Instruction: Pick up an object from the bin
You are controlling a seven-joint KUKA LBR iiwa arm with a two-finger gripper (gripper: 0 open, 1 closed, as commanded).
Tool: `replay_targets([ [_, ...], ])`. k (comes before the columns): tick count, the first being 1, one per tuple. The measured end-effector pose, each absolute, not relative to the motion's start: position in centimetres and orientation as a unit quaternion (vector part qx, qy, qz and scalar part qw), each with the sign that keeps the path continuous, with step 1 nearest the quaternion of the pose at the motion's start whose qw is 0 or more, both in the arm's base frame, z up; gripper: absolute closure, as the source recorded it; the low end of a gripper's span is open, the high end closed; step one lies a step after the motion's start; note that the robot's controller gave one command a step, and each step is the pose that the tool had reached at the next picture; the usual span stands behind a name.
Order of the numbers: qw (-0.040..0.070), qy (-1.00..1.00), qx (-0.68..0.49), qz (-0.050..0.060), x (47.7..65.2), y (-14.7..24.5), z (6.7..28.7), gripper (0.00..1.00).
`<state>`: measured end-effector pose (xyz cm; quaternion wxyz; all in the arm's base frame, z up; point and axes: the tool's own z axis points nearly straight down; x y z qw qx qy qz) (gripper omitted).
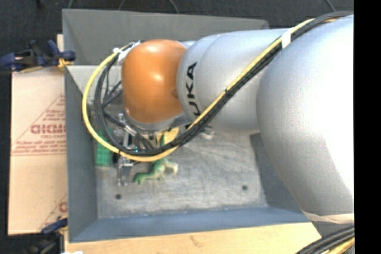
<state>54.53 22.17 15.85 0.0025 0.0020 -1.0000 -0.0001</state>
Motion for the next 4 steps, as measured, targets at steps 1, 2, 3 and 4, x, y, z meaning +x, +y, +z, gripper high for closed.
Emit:
replay_targets([
  [1, -0.001, -1.000, 0.000, -0.001, 54.7, 22.1, 16.3, 0.00],
  [2, -0.006, -1.000, 0.031, -0.003, 56.1, 18.0, 11.7, 0.00],
  [3, -0.004, -0.999, -0.049, -0.002, 54.5, 12.7, 9.3, 1.00],
  [4, -0.004, -0.999, -0.050, -0.002, 54.5, 12.7, 9.3, 1.00],
])
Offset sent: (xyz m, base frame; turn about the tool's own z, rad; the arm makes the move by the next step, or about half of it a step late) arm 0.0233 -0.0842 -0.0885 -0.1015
